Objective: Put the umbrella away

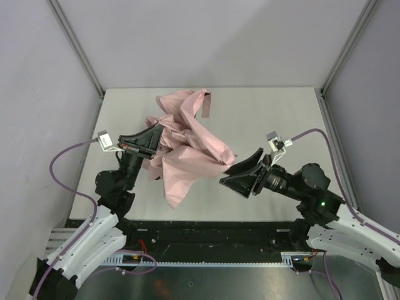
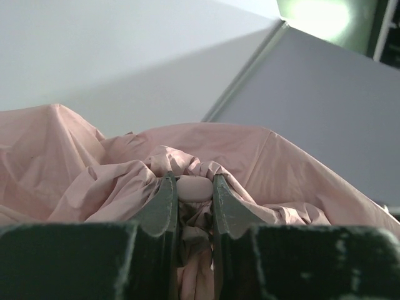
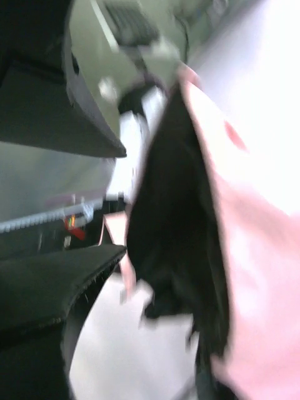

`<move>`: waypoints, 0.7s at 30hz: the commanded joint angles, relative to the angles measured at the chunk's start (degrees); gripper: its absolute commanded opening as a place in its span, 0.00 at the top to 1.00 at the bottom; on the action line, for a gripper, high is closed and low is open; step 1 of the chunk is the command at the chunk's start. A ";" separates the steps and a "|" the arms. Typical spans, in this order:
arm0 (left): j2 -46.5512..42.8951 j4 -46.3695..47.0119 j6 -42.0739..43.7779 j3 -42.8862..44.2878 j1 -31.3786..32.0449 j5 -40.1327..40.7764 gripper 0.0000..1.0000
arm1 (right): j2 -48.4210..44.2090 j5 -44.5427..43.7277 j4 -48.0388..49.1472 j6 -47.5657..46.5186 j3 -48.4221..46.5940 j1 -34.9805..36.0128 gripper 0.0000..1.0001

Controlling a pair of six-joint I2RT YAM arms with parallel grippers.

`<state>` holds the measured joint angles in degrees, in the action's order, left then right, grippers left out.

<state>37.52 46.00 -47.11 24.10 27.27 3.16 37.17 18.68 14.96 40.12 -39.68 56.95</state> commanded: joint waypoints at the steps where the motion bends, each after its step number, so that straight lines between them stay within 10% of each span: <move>1: -2.88 5.82 5.90 1.18 -1.38 -13.34 1.00 | -2.12 -24.14 -30.88 -17.90 -11.21 0.12 0.32; 7: -3.36 4.72 11.47 3.06 -2.39 -37.26 1.00 | 1.46 -33.84 -42.81 -29.74 -23.93 0.02 0.24; 11: -2.75 4.72 12.35 5.32 -2.48 -46.66 1.00 | 4.52 -22.67 -42.57 -33.62 -26.76 0.15 0.20; 21: -1.54 4.63 13.10 9.00 -2.48 -54.33 1.00 | 3.66 -16.76 -45.56 -34.31 -27.51 0.86 0.08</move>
<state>36.25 46.41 -35.90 29.87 25.32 -48.01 43.00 0.82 -28.53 7.38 -65.49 57.60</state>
